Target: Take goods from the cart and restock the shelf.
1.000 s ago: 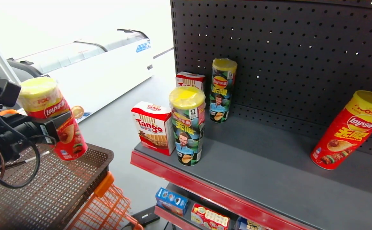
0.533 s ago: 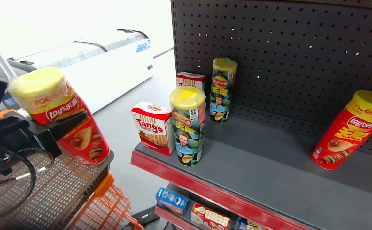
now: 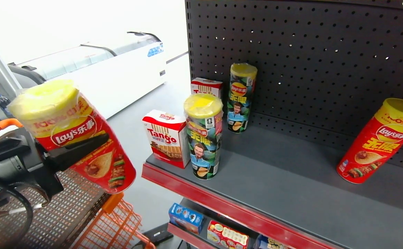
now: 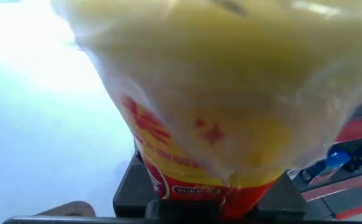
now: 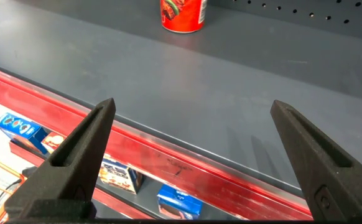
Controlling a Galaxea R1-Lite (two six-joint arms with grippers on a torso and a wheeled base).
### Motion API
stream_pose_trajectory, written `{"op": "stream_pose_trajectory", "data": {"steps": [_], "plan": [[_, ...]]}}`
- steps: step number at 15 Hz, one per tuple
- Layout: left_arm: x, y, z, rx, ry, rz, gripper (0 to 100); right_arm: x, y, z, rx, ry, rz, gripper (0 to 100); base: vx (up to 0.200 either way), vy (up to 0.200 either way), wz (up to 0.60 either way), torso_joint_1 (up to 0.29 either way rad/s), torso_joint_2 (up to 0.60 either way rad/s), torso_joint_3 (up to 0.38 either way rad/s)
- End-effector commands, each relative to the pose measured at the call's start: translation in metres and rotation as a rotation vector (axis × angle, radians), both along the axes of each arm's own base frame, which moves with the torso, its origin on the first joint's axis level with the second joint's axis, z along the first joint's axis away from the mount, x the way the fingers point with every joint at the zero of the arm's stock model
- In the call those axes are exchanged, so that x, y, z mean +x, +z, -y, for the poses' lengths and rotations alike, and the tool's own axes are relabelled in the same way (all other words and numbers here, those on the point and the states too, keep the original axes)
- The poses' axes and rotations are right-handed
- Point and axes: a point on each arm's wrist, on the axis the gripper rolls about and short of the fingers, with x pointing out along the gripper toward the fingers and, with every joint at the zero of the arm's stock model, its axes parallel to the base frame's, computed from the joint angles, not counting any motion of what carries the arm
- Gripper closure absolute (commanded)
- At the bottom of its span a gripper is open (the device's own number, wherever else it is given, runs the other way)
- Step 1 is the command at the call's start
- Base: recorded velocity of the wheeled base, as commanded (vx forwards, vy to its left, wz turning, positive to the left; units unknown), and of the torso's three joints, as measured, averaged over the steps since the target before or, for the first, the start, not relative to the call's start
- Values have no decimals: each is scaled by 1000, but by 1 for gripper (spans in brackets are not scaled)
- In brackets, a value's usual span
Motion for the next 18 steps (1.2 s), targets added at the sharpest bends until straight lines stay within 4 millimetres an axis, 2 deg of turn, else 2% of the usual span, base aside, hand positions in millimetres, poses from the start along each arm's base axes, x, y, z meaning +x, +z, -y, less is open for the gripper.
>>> {"op": "stream_pose_trajectory", "data": {"steps": [1,9,11,14,17,18], "plan": [[-2,3,5,0,-26,14,100,0,0,0,-1,0,-1,0,0,0,0,0,0,0],[-4,0,20,12,-101,-76,100,0,0,0,-2,2,-1,0,0,0,0,0,0,0],[-11,5,36,18,-185,-84,100,0,0,0,-4,6,-1,0,0,0,0,0,0,0],[-15,7,49,21,-254,-82,100,0,0,0,-4,6,-1,0,0,0,0,0,0,0],[-19,6,56,25,-299,-86,100,0,0,0,-2,6,-1,0,0,0,0,0,0,0],[-19,6,57,25,-303,-89,100,0,0,0,-2,6,-1,0,0,0,-600,-2,2,2]]}}
